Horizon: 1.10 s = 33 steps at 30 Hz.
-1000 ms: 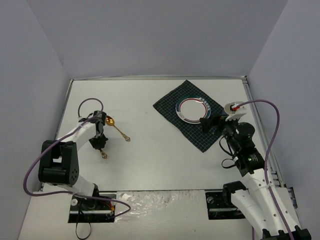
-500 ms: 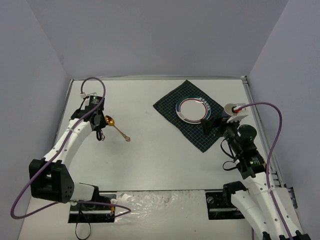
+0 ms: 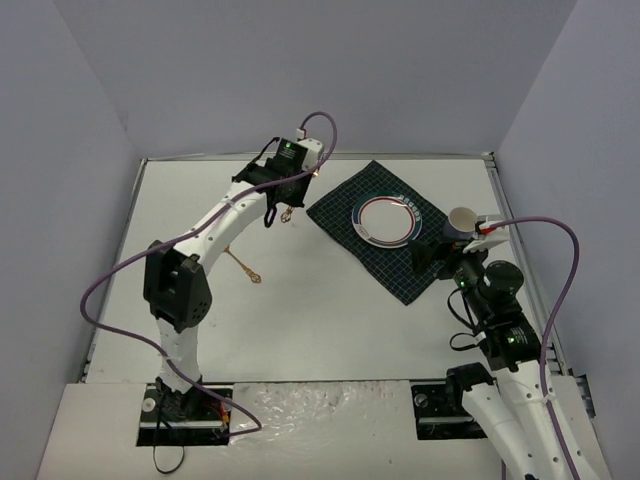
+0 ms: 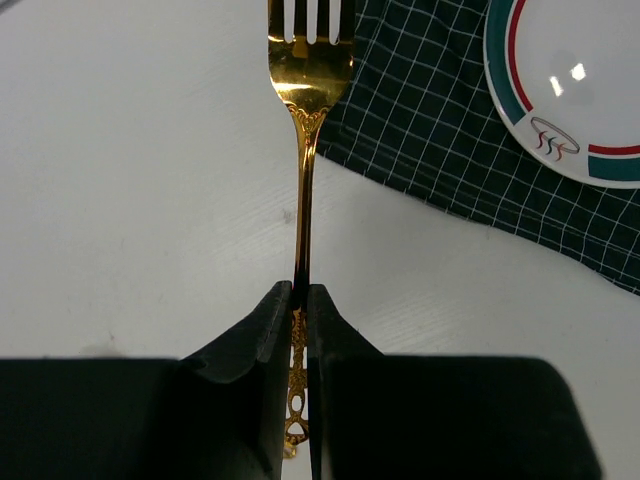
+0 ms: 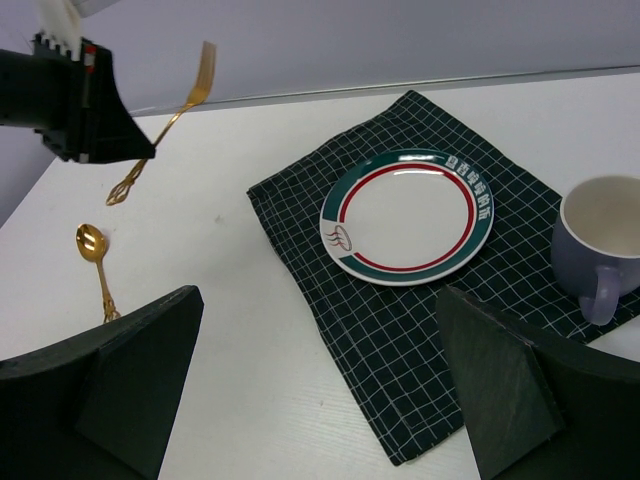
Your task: Set the dinner table for one person
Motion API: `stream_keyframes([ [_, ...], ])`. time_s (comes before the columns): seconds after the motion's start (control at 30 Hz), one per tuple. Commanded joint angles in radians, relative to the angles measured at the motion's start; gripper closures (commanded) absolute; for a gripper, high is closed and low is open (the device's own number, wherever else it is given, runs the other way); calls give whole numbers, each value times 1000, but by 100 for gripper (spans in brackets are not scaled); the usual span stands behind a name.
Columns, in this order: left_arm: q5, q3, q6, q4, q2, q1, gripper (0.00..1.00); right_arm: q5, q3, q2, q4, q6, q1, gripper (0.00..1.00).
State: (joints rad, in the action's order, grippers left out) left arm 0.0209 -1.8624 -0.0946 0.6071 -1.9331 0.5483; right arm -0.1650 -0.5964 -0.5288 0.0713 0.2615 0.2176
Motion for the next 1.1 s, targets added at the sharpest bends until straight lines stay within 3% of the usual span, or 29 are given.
stream_keyframes([
  [0.0,-90,-236,189,21,-127,30,100,22,-21,1,33,8,8,0],
  [0.17,-159,-491,225,76,-311,41,100,27,-20,-19,14,4,8,0],
  [0.37,-184,-661,255,81,-468,50,100,21,-26,-34,-11,4,8,0],
  [1.07,-147,-712,233,-75,-673,25,100,49,-19,-28,-104,-5,8,0],
])
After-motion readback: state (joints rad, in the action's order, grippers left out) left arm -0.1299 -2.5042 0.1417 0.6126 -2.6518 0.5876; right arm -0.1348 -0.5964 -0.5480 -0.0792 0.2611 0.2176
